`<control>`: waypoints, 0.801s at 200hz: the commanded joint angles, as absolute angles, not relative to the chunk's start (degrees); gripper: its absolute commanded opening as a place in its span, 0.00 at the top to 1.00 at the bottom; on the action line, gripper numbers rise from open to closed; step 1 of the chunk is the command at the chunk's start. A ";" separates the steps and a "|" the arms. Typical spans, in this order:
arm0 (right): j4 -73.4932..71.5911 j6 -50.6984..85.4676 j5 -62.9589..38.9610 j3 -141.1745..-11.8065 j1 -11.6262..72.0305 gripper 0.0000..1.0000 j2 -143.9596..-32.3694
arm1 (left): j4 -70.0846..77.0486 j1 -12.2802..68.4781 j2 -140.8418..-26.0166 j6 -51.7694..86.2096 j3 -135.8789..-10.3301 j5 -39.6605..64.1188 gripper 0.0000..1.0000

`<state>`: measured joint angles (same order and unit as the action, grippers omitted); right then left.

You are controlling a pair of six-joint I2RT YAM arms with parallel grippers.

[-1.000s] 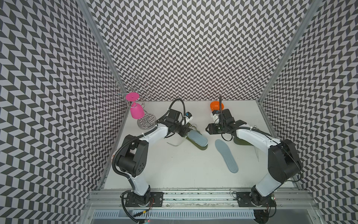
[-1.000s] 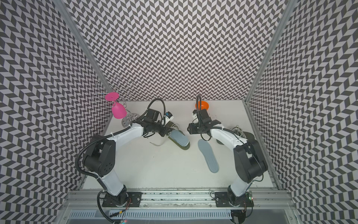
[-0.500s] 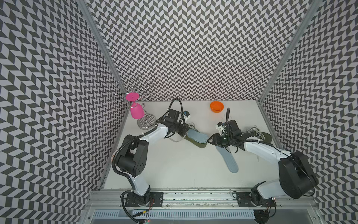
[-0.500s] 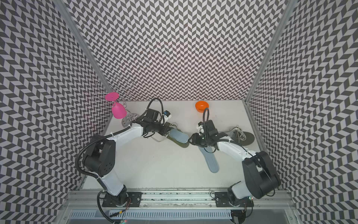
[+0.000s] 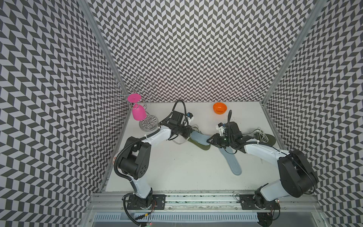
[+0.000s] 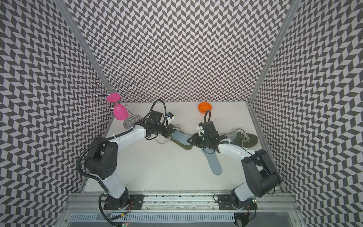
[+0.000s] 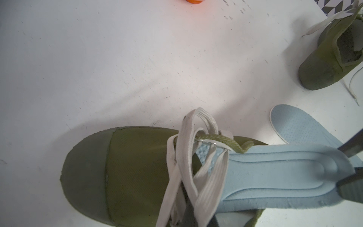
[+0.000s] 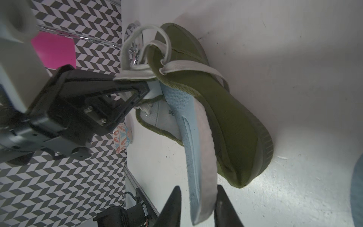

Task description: Insert the insole into the shoe

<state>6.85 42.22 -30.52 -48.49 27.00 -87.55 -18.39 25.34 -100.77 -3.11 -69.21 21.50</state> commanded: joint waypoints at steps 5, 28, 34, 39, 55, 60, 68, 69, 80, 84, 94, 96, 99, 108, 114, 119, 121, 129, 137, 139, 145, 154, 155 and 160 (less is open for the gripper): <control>5.11 42.68 -30.27 -50.09 28.07 0.78 -88.74 | -15.11 25.67 -99.23 -1.66 -69.34 21.83 1.00; 3.41 44.06 -29.43 -49.37 28.21 0.88 -88.82 | -15.20 25.97 -99.09 -1.30 -69.43 22.36 1.00; 2.59 44.59 -29.44 -49.15 28.17 0.89 -88.78 | -15.28 26.11 -98.92 -1.11 -69.39 22.59 1.00; 2.19 45.25 -29.29 -49.13 28.21 0.91 -88.86 | -15.21 26.27 -98.96 -0.82 -69.35 22.71 1.00; 0.92 46.53 -28.92 -49.52 28.29 0.94 -89.10 | -15.61 26.95 -98.82 -0.72 -69.18 23.51 1.00; 0.23 47.10 -28.91 -49.61 28.36 0.95 -89.12 | -15.52 27.15 -98.73 -0.55 -68.96 23.61 1.00; -0.58 47.76 -29.19 -49.94 28.36 0.96 -89.44 | -15.13 27.32 -98.55 -0.15 -68.58 23.87 1.00; -0.76 47.91 -29.29 -50.10 28.34 0.96 -89.60 | -15.13 27.33 -98.54 -0.12 -68.53 24.02 1.00; -1.14 48.40 -29.78 -51.26 28.50 0.96 -90.64 | -14.61 27.34 -98.59 0.49 -68.05 25.21 1.00; -1.14 48.47 -29.98 -51.83 28.62 0.96 -91.09 | -14.47 27.33 -98.60 0.77 -67.96 25.45 1.00; -1.02 48.45 -30.15 -53.31 29.20 0.96 -92.27 | -14.36 27.34 -98.77 1.00 -67.85 26.18 1.00; -0.98 48.48 -30.15 -53.58 29.29 0.96 -92.50 | -14.33 27.33 -98.74 1.04 -67.79 26.30 1.00; -0.89 48.36 -30.07 -54.02 29.49 0.96 -92.87 | -14.26 27.35 -98.71 1.12 -67.83 26.38 1.00; -0.20 48.04 -29.55 -55.34 29.88 0.96 -93.64 | -14.00 27.26 -98.65 1.37 -67.51 26.44 1.00; 0.33 47.78 -29.06 -56.04 30.03 0.97 -94.16 | -13.99 27.18 -98.69 1.51 -67.43 26.52 1.00; 0.71 47.65 -28.64 -56.46 30.24 0.97 -94.51 | -13.97 26.95 -98.54 1.67 -67.38 26.83 1.00; 0.77 47.64 -28.58 -56.61 30.30 0.96 -94.69 | -13.91 26.91 -98.53 1.80 -67.34 26.94 1.00; 0.95 47.64 -28.48 -56.98 30.54 0.97 -95.36 | -13.76 26.58 -98.47 2.19 -67.32 27.60 1.00; 1.10 47.57 -28.60 -57.57 30.69 0.97 -96.26 | -13.71 26.38 -98.43 2.48 -67.41 28.28 1.00; 1.31 47.49 -28.64 -57.74 30.66 0.97 -96.49 | -13.69 26.39 -98.41 2.53 -67.41 28.30 1.00; 1.97 47.10 -28.25 -58.43 30.67 0.97 -97.11 | -13.62 26.38 -98.31 2.70 -67.50 28.23 1.00; 3.37 46.13 -27.62 -59.32 30.67 0.97 -98.01 | -13.54 26.38 -98.24 3.00 -67.50 28.14 1.00; 3.53 45.96 -27.57 -59.46 30.67 0.97 -98.09 | -13.54 26.37 -98.21 2.99 -67.50 28.09 1.00; 4.50 45.32 -27.04 -59.94 30.67 0.97 -98.45 | -13.58 26.45 -98.15 2.99 -67.51 27.85 1.00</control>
